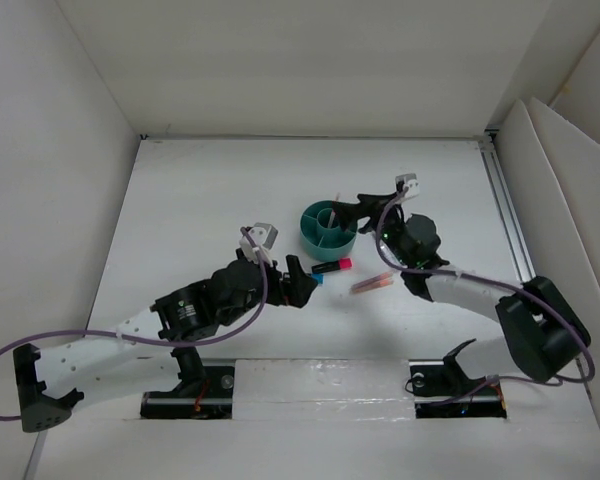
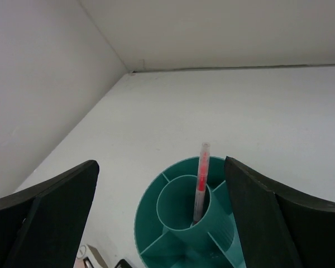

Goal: Sort the stationery into containers
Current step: Place the pen in the storage box, then pick up the pen from the center of the board.

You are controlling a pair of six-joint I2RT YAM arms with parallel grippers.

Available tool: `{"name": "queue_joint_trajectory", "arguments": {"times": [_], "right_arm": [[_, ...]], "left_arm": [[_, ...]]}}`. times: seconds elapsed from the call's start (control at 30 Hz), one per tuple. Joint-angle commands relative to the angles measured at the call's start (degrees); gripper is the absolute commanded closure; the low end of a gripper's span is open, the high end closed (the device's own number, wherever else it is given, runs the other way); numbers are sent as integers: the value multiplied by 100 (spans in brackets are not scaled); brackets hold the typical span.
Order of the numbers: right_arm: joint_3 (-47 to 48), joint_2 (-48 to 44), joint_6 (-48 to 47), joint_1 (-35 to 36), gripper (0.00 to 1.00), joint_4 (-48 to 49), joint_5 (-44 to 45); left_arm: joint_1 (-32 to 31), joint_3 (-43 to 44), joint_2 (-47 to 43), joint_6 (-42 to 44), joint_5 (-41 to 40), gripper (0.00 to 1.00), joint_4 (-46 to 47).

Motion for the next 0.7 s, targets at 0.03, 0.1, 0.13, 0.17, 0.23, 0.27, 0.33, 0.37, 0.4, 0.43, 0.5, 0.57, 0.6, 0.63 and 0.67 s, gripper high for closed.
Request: {"name": "queue_joint_trajectory", "arguments": {"times": [0.03,0.1,0.13,0.17,0.23,0.27,0.33,0.37,0.4,0.43,0.5,0.57,0.6,0.63,0.67], "right_arm": [[53,-852,495,368,0,-1460,1794],[394,-1187,951,770,0,-2578,3374],[588,-1398,1589,878,0,-3298,3842],[781,-1400,2057,992,0,-4758,4247],[1327,-1470,2972,1230,0,-6295,5075],[1441,-1470,3472,1230,0,-7450,5077],[1573,-1417,4185,1379,0,-8258,5147],[1574,-1365,4711,1380,1,-8558,5069],[1574,-1365,4899,1441,1,-8891,5068],[1496,-1365,5057,1493,3,-8895,4981],[1276,-1470,5277,1494,4,-8790,4814],[1197,-1470,5453,1494,7,-8702,4665],[1135,-1470,5454,1494,8,-8597,4664],[1135,-1366,5559,1494,8,-8518,4585],[1135,-1286,5647,1494,9,-8517,4532]], "left_arm": [[-22,504,-105,-152,-605,0,-512],[-22,819,-35,-293,-1017,0,-854],[-22,917,-34,-345,-1175,0,-1204],[-22,1013,-34,-345,-1481,0,-1381],[-22,1295,18,-345,-1747,0,-1848],[-22,1383,88,-345,-1853,0,-1988],[-22,1593,141,-284,-2108,0,-2270],[-22,1594,194,-284,-2187,0,-2497],[-22,1594,194,-284,-2327,0,-2578],[-22,1594,194,-284,-2328,0,-2579],[-22,1375,80,-284,-2328,0,-2500],[-22,1323,-77,-284,-2065,0,-2359],[-22,1322,-139,-284,-2065,0,-2289],[-22,1322,-192,-284,-2065,0,-2289],[-22,1322,-314,-284,-2065,0,-2289]]}}
